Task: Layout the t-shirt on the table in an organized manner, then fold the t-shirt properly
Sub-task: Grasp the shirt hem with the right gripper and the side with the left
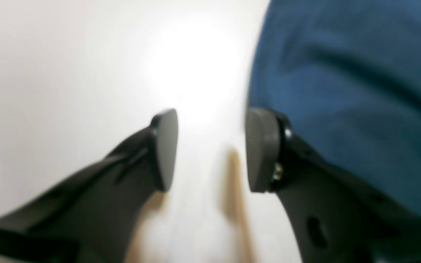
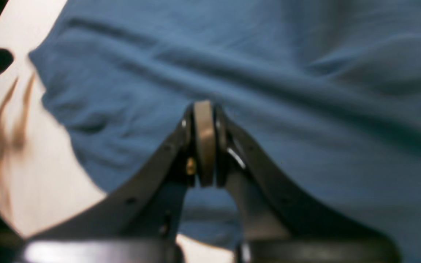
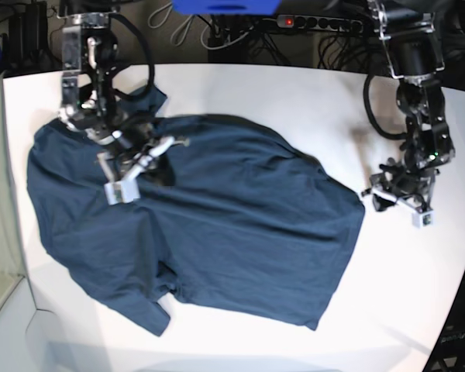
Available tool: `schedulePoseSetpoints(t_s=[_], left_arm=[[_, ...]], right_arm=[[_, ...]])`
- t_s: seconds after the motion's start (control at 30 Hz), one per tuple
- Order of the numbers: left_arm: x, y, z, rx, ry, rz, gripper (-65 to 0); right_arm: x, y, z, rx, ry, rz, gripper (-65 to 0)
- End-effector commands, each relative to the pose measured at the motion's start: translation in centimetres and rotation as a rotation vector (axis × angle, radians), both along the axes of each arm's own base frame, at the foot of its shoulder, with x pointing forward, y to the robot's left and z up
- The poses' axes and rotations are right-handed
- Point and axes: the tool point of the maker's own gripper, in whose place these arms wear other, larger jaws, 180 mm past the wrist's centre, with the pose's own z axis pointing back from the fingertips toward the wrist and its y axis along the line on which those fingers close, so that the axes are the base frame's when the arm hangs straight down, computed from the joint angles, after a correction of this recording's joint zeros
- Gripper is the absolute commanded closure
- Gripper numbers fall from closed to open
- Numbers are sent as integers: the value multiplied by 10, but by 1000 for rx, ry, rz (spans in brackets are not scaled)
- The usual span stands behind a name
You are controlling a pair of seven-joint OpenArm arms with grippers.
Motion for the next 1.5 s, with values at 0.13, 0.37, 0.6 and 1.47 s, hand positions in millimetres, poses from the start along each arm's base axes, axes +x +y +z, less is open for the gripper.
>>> schedulePoseSetpoints(t_s=[0.13, 0.37, 0.6, 1.47], left_arm=[[2, 27, 19, 61, -48, 10, -297], [-12, 41, 14, 48, -38, 64, -297], [6, 31, 30, 29, -92, 56, -298], [142, -94, -16, 36, -175, -132, -298]], right_arm=[[-2, 43, -19, 53, 50, 86, 0], [-23, 41, -65, -3, 181, 145, 0], [-51, -13, -90, -125, 248, 142, 0], [-71, -91, -105, -310, 316, 150, 0]])
